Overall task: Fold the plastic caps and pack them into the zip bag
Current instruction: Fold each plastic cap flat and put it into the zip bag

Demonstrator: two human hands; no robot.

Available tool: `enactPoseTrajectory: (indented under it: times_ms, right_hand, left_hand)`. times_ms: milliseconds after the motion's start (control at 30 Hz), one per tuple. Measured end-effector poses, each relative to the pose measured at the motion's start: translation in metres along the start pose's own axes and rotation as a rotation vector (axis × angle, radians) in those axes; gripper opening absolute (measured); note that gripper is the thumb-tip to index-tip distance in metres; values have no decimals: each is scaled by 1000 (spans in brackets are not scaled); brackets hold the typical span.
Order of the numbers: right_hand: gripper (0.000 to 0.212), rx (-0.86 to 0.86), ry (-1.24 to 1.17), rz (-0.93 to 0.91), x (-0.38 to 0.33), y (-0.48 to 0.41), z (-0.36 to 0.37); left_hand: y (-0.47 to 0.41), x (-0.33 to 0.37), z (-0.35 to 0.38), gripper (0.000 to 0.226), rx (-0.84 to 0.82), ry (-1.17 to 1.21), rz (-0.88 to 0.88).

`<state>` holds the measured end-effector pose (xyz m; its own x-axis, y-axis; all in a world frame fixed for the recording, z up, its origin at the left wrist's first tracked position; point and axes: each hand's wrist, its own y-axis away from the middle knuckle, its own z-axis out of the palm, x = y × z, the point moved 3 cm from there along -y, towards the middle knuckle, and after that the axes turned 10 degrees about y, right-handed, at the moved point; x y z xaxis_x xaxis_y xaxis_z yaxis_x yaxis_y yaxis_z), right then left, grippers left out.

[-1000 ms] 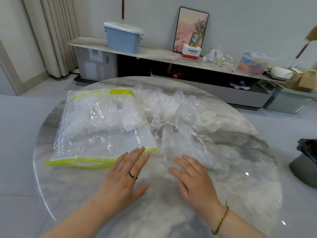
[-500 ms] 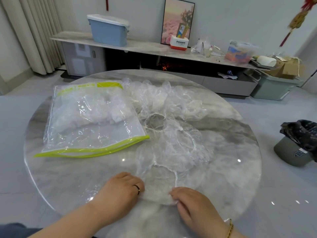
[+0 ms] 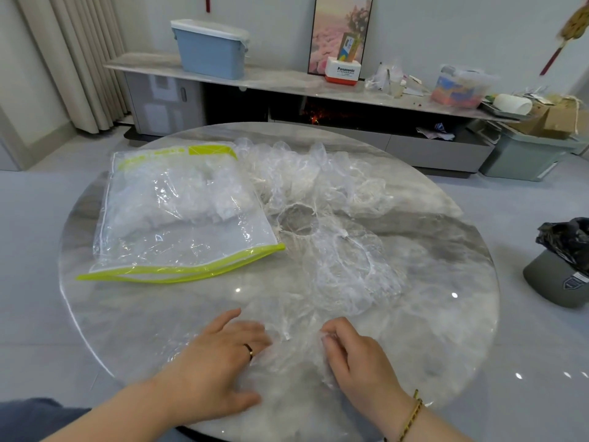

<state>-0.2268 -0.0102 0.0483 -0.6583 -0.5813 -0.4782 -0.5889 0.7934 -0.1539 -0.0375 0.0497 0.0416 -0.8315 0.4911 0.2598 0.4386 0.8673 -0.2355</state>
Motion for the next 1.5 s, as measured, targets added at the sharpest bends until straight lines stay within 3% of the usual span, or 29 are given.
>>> enactPoseTrajectory:
  times_ms: [100,133,233,300,500,567,700,767,800,867,933,1000,1100,1200,1300,1367,1400,1433,1500]
  right_hand:
    - [22,7,-64,96,-4,-10,-5]
    - [26,6,-72,128,-4,-13,-7]
    - [28,-47,-84,204,-2,-23,-7]
    - [23,-96,-74,249,2,-27,-5]
    - [8,-205,177,247,4,-41,2]
    - [10,-221,300,236,2,-45,6]
    - [21,-239,446,270,2,-54,9]
    - [20,-234,477,285,2,-56,10]
    - [20,-226,486,296,2,-58,11]
    - [19,-232,505,314,1,-60,12]
    - [19,-199,507,320,-1,-62,10]
    - [30,-115,453,365,-2,-63,5]
    - [44,-4,180,434,4,-62,-5]
    - [44,13,145,365,20,-61,-11]
    - [37,73,253,315,25,-59,-14]
    - [31,263,363,168,11,-57,-18]
    - [30,362,374,62,1,-54,-21]
    - [26,421,361,-34,-10,-51,-23]
    - [19,379,351,-215,-30,-43,-19]
  left_hand:
    - [-4,-8,-2,44,63,78,-100]
    - [-6,-11,-3,42,65,124,-137]
    - [-4,-19,-9,49,-15,532,-388]
    - [-4,-18,-10,50,-57,821,-452]
    - [-11,-15,-17,20,218,1233,-689]
    - [-10,-18,-18,20,267,1156,-770]
    - [-5,-33,-23,20,247,538,-861]
    - [-6,-34,-28,16,244,389,-881]
    - [-8,-33,-31,12,285,309,-833]
    - [-13,-26,-34,8,415,149,-568]
    - [-18,-11,-25,31,404,132,-305]
    - [-22,-4,-5,51,239,45,-197]
    - [-26,-8,19,59,-77,-17,-276]
    - [-26,-16,26,63,-266,12,-387]
    - [-32,-14,17,88,-244,-20,-414]
    - [-37,-14,17,121,-137,19,-383]
    - [-36,-15,16,132,-164,92,-431]
    - [-37,-17,13,134,-169,152,-455]
    - [-37,-23,7,113,-91,251,-485]
